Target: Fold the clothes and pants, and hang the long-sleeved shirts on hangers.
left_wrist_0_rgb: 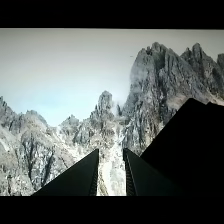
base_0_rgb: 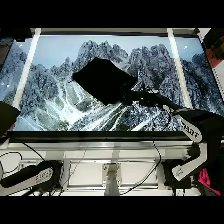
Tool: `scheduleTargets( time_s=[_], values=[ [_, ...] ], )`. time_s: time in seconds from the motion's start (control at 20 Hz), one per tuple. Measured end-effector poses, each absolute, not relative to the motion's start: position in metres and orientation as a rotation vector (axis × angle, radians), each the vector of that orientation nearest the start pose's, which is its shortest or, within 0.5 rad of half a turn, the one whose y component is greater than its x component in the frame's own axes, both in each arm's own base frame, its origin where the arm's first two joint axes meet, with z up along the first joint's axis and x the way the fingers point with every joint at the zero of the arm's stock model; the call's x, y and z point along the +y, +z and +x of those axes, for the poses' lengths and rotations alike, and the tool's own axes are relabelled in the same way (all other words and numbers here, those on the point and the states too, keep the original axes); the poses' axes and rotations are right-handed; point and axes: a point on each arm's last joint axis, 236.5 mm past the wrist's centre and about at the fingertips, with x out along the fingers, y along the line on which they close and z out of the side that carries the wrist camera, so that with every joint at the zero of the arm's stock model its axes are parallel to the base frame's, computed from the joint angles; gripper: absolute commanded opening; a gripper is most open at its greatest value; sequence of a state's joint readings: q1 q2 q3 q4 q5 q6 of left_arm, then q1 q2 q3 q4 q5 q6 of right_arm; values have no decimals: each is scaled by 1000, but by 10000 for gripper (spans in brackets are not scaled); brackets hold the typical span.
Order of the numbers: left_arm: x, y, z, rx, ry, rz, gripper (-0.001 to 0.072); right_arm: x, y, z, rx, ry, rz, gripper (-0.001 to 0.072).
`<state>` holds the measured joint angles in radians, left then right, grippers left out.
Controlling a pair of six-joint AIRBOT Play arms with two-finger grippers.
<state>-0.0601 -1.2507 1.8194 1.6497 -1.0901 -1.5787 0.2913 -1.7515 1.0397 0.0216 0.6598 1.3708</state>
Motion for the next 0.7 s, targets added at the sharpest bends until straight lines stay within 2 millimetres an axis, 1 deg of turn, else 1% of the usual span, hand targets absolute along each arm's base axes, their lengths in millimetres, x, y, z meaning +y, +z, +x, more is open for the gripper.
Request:
scheduleTargets(
  time_s=[0.15, 0.2, 0.25, 0.5, 0.7],
  values=[
    [-11, 309, 467, 519, 3, 62, 194, 289, -76, 431, 1309, 347, 1330, 628],
    [-12, 309, 467, 519, 2, 62, 194, 284, -77, 428, 1326, 361, 1316, 690],
    [-12, 309, 467, 519, 2, 62, 194, 279, -77, 427, 1340, 371, 1310, 700],
    [-12, 309, 467, 519, 2, 61, 194, 244, -73, 422, 1393, 410, 1307, 700],
    [-11, 308, 467, 519, 2, 61, 195, 236, -78, 423, 1394, 396, 1292, 700]
  ],
)
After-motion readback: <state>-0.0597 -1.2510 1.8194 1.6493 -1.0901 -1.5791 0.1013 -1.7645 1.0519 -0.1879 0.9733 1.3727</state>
